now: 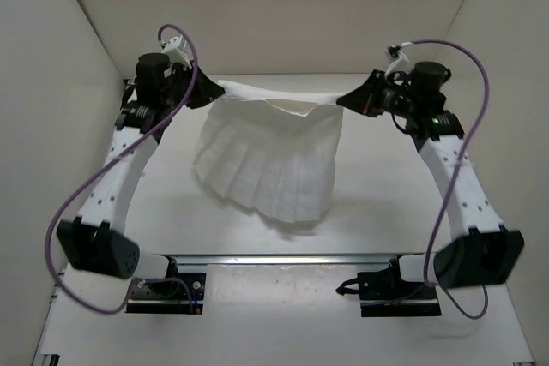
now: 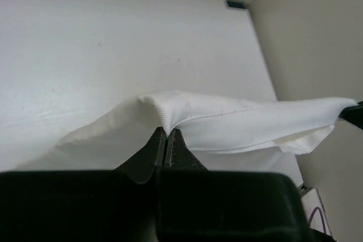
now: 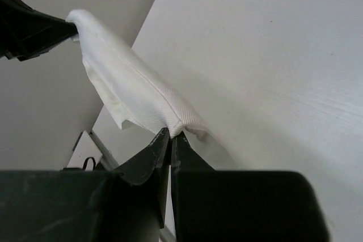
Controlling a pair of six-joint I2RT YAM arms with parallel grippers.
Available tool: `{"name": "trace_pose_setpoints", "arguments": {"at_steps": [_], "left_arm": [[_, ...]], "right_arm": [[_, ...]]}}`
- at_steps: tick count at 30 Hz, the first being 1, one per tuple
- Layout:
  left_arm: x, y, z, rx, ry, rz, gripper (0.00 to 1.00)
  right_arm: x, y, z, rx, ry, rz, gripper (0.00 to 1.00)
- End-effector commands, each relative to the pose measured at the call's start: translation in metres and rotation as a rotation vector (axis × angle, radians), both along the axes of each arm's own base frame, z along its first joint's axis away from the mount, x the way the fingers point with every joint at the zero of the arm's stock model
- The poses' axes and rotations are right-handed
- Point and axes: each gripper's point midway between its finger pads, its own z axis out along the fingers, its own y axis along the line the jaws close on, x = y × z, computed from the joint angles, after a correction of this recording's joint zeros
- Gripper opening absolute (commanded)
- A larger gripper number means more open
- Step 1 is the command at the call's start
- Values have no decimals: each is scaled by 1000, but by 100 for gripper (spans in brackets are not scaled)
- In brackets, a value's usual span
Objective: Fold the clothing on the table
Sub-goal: Fold the skirt
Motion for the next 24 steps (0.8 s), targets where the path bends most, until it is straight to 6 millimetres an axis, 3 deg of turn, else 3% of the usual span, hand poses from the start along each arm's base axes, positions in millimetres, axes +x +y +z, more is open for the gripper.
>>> {"name": "trace_pose_setpoints", "arguments": {"at_steps": [1,2,3,5,6,7,9,10,12,14,15,16,17,18,19,22,24], "left_arm": [[45,26,-30,91,106,97,0],[51,26,-5,95,62,103,0],[62,32,-5,108,65,130,0],[85,40,18,106,36,163,0],[90,45,27,90,28,159,0],[99,52,39,83,22,174,0],[101,55,56,82,3,169,0],[98,59,61,93,-10,176,0],[87,56,52,109,-5,178,0],[74,49,13,101,37,163,0],[68,50,-19,101,82,165,0],[63,42,-34,85,110,152,0],[57,39,-67,83,162,148,0],[52,37,-101,87,219,136,0],[46,33,-119,89,254,125,0],[13,25,-206,107,422,86,0],[-9,24,-242,135,499,75,0]], "right_arm": [[42,0,5,-46,-12,-5,0],[52,5,17,-49,-37,5,0],[63,7,18,-46,-42,4,0],[77,15,53,-21,-119,21,0],[87,20,44,-25,-88,43,0],[91,20,68,-32,-142,40,0],[106,22,63,-80,-132,32,0],[106,19,70,-90,-134,18,0],[105,16,63,-99,-123,14,0],[106,7,30,-84,-63,4,0],[101,7,8,-73,-23,12,0],[99,6,-15,-68,17,15,0],[96,6,-29,-68,50,14,0],[93,3,-59,-68,112,3,0],[93,5,-74,-77,138,1,0],[65,-1,-165,-82,358,-40,0],[44,-6,-196,-80,440,-83,0]]}}
